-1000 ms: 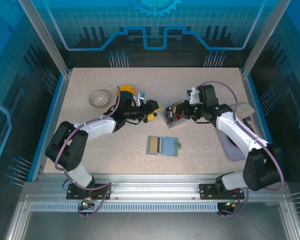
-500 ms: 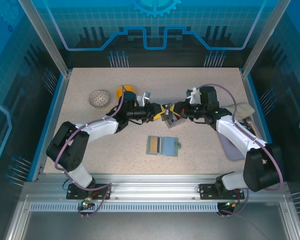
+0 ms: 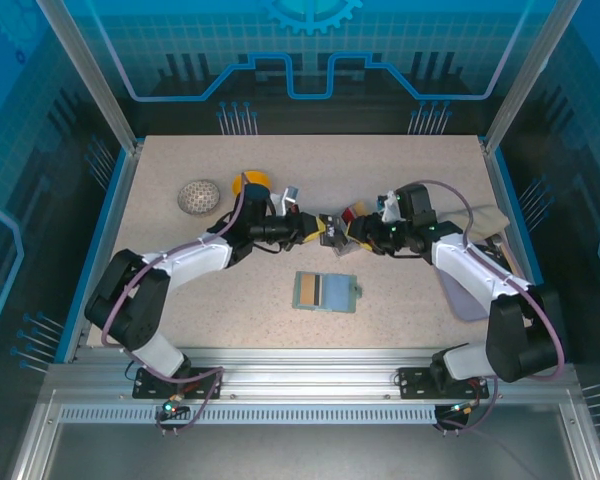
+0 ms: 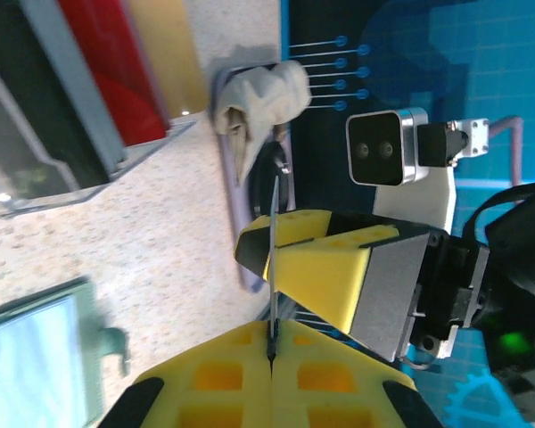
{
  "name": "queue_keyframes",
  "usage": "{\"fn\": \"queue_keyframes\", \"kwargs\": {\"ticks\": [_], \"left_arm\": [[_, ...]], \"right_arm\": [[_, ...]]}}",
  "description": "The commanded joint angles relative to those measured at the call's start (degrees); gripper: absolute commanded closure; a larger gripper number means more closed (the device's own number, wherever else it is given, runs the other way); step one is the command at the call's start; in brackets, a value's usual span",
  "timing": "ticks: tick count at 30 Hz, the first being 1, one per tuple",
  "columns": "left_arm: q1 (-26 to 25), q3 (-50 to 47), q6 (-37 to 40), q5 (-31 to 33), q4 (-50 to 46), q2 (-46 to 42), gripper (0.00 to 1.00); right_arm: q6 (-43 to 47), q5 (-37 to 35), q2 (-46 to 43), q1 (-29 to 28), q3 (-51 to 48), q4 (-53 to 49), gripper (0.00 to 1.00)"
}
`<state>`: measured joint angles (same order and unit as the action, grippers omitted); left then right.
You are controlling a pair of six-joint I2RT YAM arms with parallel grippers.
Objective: Put the credit cards into the card holder
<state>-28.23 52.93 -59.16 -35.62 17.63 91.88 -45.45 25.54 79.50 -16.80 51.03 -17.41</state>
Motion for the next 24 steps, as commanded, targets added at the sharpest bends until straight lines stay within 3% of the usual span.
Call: {"fn": "queue_keyframes", "kwargs": {"ticks": [1, 8, 12, 24], "left_arm": [[-1.1, -2.7, 11.0, 4.0, -12.9, -2.2, 1.0], [-4.9, -7.2, 15.1, 8.1, -15.2, -0.9, 1.0], [-6.6, -7.9, 16.5, 9.7, -14.4, 0.6, 1.0], [-8.6, -10.1, 17.1, 13.9, -13.5, 2.4, 1.0]], "right_arm": [[8.3, -13.1, 1.5, -3.3, 0.9, -14.9, 0.48], [7.7, -22.8, 7.4, -12.5, -0.1, -17.5, 0.37], [6.7, -24.9, 10.9, -15.7, 0.7, -17.8, 0.35], [5.7, -25.4, 15.2, -16.8, -0.3, -15.4, 0.38]]}}
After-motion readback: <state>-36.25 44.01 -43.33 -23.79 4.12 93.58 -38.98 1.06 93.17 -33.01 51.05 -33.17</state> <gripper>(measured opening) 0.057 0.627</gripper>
